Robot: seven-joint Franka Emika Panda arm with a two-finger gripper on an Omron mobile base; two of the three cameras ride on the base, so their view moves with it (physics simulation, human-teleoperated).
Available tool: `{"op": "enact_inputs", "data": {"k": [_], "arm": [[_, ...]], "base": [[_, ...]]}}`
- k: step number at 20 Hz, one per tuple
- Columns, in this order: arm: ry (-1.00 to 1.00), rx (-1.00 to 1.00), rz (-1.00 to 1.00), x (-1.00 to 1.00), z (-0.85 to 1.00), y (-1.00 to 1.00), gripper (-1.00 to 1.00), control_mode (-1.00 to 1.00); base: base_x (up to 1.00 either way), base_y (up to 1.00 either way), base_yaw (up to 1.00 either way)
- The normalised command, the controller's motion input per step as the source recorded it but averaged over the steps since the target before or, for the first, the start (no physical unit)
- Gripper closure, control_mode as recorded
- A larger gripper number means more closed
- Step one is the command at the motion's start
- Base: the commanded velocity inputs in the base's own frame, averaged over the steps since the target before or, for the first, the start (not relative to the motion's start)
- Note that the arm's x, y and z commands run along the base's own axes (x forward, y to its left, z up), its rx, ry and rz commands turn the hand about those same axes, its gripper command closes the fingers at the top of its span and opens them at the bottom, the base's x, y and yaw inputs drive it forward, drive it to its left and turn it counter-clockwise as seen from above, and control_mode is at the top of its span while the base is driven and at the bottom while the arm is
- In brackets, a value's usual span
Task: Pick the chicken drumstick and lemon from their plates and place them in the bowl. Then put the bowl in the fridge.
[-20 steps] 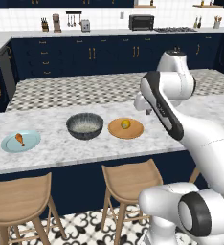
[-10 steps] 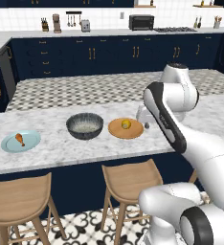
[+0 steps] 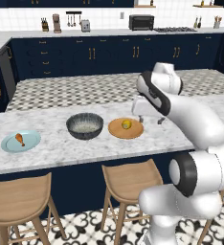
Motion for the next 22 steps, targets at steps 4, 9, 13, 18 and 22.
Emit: {"op": "enact_inputs", "data": {"k": [4, 9, 13, 18, 22], "arm": [[0.20, 0.00, -0.18, 0.78, -0.45, 0.02, -1.00, -1.00], [0.19, 0.00, -0.02, 0.69, -0.32, 0.00, -1.00, -1.00], [0.05, 0.00, 0.00, 0.62, -0.29, 0.00, -1.00, -1.00], [0.02, 0.00, 0.00, 0.63, -0.35, 0.00, -1.00, -1.00], [-0.03, 0.00, 0.00, 0.44, -0.40, 0.00, -1.00, -1.00]], "base": [[0.00, 0.00, 0.00], [0.00, 0.00, 0.00], [0.00, 0.00, 0.00], [0.00, 0.00, 0.00], [0.00, 0.00, 0.00]]}}
